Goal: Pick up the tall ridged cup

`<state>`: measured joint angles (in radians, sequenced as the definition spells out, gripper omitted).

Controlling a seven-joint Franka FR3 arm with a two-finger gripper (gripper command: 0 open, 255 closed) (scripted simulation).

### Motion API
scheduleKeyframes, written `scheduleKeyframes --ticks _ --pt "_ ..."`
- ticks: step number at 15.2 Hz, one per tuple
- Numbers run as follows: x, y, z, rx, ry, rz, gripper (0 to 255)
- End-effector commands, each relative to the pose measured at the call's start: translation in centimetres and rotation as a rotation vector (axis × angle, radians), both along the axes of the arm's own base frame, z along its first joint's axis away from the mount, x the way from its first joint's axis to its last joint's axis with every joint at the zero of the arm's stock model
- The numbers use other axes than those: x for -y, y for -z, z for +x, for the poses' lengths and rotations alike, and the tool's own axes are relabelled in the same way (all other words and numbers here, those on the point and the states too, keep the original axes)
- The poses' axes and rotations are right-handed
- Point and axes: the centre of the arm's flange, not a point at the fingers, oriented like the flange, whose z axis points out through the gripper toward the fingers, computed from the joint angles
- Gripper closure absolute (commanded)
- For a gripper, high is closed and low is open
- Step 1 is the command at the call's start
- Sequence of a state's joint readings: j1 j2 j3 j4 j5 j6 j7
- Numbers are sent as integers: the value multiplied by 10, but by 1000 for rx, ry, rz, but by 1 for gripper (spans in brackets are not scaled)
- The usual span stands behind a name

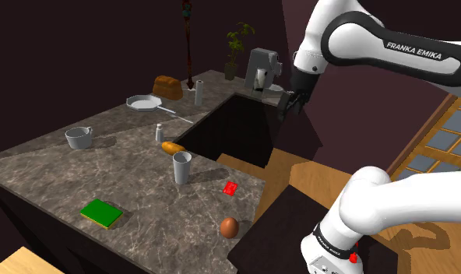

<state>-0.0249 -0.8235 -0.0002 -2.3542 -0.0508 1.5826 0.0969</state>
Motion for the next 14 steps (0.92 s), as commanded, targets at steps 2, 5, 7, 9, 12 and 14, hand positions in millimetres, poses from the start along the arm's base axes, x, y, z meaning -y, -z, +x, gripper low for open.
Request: scheduleKeyframes --ticks 2,5,7,9,12,14 --pt "-5 8 9 0 -4 -1 0" --pt "-20 32 37 2 -17 -6 0" --pt "-30 47 56 3 -25 -9 0" --pt "-41 63 74 4 -34 -12 0" --pt "-56 87 102 5 -47 -16 0" --pt "-67 103 120 6 -55 -19 0"
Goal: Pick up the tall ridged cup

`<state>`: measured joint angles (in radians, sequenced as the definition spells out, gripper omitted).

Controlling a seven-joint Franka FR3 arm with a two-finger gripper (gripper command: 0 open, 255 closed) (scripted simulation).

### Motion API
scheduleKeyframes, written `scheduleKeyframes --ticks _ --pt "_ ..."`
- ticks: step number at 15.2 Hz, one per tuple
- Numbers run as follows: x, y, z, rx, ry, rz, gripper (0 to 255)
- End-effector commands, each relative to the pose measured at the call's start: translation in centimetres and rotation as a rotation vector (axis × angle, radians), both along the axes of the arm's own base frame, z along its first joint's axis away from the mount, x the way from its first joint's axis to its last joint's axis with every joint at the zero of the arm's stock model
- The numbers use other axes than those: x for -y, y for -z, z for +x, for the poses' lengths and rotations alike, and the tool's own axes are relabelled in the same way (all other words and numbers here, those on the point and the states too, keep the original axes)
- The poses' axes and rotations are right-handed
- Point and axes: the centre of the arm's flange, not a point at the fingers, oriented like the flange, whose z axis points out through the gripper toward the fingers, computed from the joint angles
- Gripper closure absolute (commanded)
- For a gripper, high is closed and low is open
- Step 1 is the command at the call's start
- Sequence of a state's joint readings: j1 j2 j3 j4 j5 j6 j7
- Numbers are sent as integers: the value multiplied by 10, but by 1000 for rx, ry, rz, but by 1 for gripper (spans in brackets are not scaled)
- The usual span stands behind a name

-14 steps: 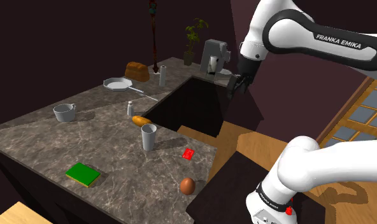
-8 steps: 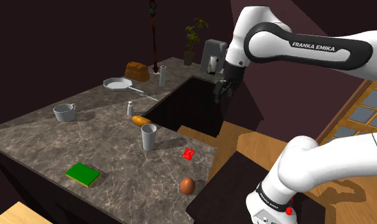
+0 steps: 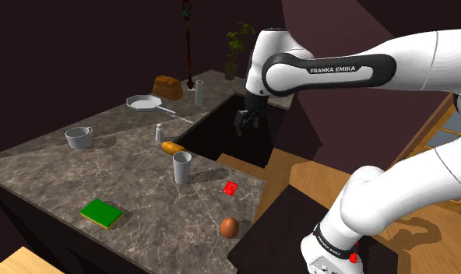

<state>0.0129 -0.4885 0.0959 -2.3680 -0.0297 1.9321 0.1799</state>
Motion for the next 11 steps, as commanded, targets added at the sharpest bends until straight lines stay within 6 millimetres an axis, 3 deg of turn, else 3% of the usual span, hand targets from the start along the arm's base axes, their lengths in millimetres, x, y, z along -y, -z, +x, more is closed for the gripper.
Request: scheduleKeyframes --ticks 1,11 --pt "-14 17 20 2 -9 -2 0" --pt "-68 96 110 7 -51 -16 0"
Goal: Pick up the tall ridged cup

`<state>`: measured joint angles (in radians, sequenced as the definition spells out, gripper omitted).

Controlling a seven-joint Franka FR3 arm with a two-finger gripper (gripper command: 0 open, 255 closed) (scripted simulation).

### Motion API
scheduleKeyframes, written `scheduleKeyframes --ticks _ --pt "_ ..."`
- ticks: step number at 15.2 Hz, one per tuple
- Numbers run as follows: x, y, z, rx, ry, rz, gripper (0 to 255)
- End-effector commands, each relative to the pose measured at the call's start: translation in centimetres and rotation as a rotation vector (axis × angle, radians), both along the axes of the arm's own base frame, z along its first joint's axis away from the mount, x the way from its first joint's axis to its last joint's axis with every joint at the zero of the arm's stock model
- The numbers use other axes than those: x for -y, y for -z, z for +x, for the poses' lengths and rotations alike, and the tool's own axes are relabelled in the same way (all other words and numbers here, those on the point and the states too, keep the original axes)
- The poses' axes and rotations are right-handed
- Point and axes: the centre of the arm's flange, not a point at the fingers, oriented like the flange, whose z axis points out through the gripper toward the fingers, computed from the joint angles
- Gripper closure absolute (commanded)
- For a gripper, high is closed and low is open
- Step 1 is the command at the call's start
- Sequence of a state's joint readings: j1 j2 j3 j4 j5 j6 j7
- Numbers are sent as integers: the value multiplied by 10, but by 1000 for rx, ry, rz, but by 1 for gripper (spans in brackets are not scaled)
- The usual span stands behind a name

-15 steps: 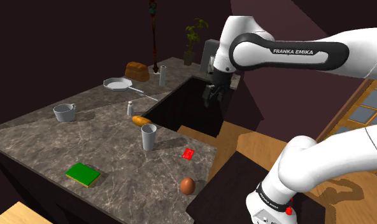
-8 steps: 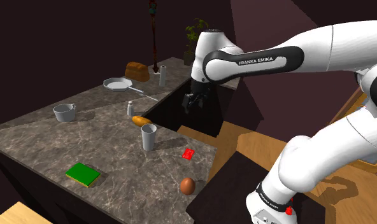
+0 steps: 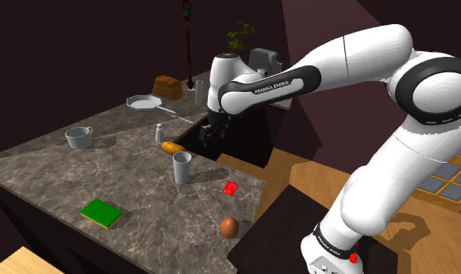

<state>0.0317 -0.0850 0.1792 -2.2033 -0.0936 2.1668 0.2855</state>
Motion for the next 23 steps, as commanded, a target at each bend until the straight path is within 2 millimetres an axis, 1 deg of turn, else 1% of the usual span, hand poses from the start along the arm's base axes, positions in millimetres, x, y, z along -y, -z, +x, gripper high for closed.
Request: scheduleKeyframes --ticks 1,14,15,21,22,23 --pt "-14 17 17 1 -8 -2 0" --pt "-89 121 131 7 -64 -21 0" --pt "-90 122 132 7 -64 -21 0" --pt "-90 154 132 7 -64 -21 0" --pt "-90 162 132 7 -64 -21 0" --pt "-90 162 132 7 -64 -21 0"
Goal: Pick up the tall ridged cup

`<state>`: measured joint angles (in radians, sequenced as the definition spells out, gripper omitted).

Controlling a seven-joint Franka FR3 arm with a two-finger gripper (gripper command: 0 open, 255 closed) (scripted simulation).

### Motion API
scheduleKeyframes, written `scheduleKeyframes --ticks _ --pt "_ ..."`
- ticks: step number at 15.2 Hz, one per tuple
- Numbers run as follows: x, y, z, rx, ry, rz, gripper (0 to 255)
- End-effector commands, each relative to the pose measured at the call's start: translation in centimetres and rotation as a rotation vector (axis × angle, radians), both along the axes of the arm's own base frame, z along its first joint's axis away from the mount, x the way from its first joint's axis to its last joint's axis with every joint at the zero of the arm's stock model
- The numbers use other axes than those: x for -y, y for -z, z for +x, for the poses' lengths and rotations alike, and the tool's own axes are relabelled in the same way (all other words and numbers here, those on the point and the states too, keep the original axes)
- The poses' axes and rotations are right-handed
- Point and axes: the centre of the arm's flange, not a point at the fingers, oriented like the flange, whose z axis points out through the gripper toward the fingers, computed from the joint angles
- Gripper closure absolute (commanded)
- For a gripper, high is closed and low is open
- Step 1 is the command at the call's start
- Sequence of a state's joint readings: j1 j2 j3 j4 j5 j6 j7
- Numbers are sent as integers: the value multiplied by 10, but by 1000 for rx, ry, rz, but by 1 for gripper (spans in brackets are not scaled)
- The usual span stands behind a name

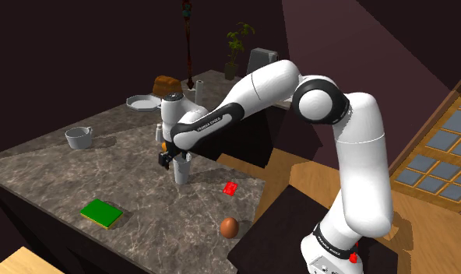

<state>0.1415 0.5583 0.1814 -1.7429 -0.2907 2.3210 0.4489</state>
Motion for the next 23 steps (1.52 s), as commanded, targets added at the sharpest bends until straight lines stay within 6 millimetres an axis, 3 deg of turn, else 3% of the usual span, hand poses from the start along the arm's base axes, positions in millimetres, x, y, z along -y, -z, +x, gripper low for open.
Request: scheduleKeyframes --ticks 1,2,11,23 --pt "0 3 1 1 0 0 0" --pt "0 3 1 1 0 0 255" --pt "0 3 1 1 0 0 255" --pt "0 -61 1 1 0 0 255"
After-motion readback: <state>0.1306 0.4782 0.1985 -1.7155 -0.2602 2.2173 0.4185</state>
